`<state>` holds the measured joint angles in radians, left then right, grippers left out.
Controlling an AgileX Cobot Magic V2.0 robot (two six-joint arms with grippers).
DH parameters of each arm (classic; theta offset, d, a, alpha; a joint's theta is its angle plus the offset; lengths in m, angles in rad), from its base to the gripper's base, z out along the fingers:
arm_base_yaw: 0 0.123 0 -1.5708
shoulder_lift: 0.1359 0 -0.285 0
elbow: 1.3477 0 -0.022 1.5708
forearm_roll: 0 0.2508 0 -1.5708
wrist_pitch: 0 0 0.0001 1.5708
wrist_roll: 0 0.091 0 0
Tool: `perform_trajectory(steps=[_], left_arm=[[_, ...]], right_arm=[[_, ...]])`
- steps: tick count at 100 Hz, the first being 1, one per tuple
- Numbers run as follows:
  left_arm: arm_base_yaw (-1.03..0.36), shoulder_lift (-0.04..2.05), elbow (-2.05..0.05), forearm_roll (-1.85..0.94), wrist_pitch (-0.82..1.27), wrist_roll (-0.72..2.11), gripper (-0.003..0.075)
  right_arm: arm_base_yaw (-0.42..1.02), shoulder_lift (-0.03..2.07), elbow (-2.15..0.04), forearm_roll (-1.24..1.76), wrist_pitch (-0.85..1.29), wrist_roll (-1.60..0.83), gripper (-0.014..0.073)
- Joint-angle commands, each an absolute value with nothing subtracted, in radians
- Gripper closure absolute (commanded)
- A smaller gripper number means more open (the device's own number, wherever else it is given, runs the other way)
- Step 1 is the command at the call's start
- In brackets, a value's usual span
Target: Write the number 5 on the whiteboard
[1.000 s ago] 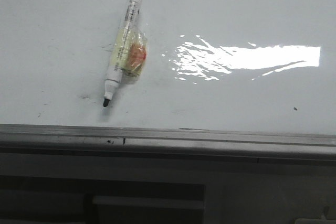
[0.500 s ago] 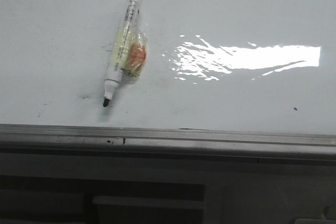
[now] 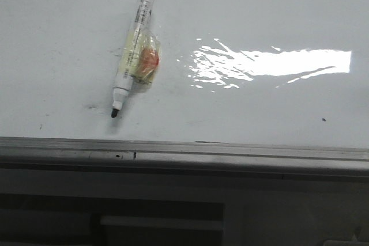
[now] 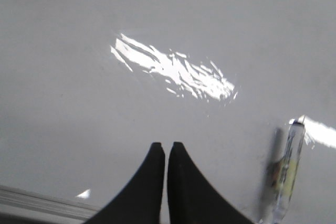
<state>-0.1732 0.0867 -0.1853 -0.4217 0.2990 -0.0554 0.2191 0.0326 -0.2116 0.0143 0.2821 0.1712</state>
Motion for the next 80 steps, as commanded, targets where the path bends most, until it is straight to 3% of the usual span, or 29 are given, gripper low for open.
perform_trajectory(steps=[1,8,18,25,30,58,80], left_arm=[[-0.182,0.186,-0.29,-0.344,0.338,0.067,0.0734],[-0.182,0.279,-0.35,-0.357,0.396,0.199,0.0677],[-0.182,0.425,-0.428,-0.461,0.472,0.356,0.0488],[-0.249,0.488,-0.459,-0.532,0.468,0.457,0.0365],[-0.32,0.539,-0.477,-0.561,0.45,0.497,0.0325],[-0.628,0.822,-0.529,-0.667,0.243,0.518,0.0321],[-0.782,1.038,-0.537,-0.857,0.0,0.518,0.0322]], right_arm=[[0.214,0.102,-0.32,-0.011,0.296,0.064,0.0626],[0.216,0.142,-0.375,-0.011,0.36,0.056,0.0562],[0.216,0.192,-0.432,-0.011,0.443,0.056,0.0401],[0.216,0.222,-0.459,-0.011,0.495,0.056,0.0283],[0.216,0.237,-0.47,0.0,0.52,0.056,0.0226],[0.216,0.241,-0.483,0.01,0.523,0.047,0.0209],[0.216,0.241,-0.49,0.021,0.521,0.047,0.0209]])
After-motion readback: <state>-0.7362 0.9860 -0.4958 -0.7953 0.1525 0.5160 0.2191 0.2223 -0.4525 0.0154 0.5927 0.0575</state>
